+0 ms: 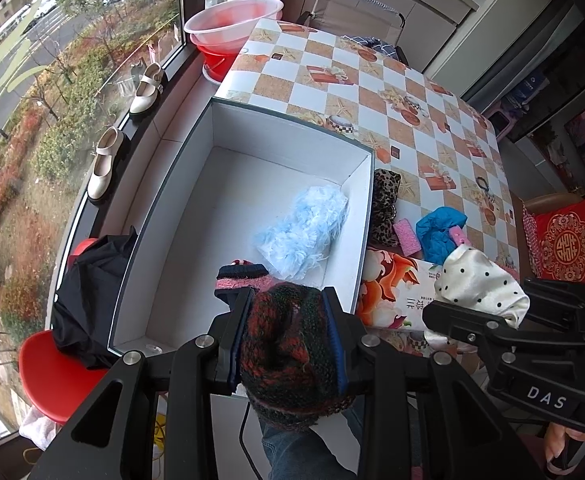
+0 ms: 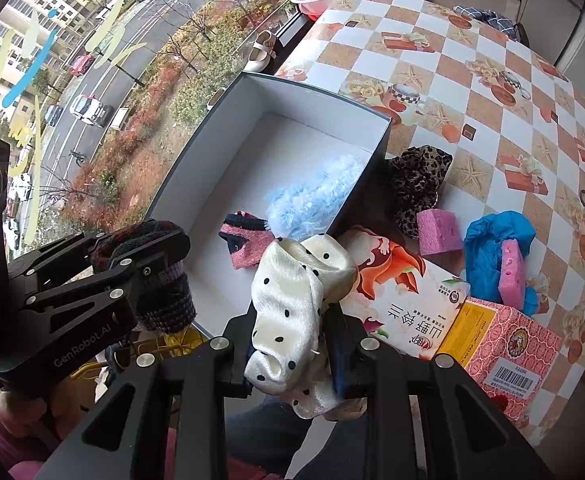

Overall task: Organize soft objects
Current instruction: 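Carry the knit hat with the left tool while the right tool carries the polka-dot scrunchie toward the box, then open both tools to drop the knit hat and polka-dot scrunchie into the box, then grasp the blue cloth with the left tool while the right tool grasps a pink sponge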

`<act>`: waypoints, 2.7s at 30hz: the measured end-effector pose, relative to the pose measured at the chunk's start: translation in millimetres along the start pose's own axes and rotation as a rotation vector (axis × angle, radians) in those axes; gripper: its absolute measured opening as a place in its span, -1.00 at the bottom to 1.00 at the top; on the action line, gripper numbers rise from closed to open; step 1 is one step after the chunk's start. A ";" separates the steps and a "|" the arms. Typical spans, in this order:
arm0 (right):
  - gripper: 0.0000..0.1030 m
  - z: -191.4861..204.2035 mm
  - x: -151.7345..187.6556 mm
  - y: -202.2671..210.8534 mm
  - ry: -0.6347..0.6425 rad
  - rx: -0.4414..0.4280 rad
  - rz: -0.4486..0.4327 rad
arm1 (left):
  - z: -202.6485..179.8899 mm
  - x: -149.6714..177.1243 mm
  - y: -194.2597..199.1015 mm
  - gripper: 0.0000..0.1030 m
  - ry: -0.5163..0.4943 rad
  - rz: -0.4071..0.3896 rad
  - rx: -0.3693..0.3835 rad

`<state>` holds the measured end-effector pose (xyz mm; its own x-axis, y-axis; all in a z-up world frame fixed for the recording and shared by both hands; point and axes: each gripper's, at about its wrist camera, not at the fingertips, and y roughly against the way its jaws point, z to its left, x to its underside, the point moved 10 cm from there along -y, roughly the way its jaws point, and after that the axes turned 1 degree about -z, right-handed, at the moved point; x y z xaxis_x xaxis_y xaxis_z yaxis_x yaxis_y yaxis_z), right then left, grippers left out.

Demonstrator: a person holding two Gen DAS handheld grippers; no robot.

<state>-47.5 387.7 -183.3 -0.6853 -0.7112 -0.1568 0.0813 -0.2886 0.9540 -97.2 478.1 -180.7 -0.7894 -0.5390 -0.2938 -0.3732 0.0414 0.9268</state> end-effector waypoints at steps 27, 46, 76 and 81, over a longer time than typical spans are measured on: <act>-0.44 -7.7 -49.8 -8.8 0.001 -0.050 -0.006 | 20.0 -36.2 -9.0 -0.29 0.058 -0.022 -0.076; -0.44 2.1 -106.4 -57.8 0.039 -0.086 0.054 | 40.0 -72.8 -64.8 -0.28 0.140 0.048 -0.144; 0.81 -17.7 -129.8 -36.0 -0.072 -0.095 0.001 | 27.2 -80.1 -65.4 0.99 0.159 0.045 -0.092; 0.81 -32.6 -124.9 -7.0 -0.151 -0.141 -0.016 | -2.3 -78.9 -46.6 0.99 0.098 0.053 0.007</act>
<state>61.1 457.6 -178.8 -0.7874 -0.6043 -0.1217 0.1622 -0.3935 0.9049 -16.4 516.8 -200.1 -0.7567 -0.6157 -0.2199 -0.3359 0.0776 0.9387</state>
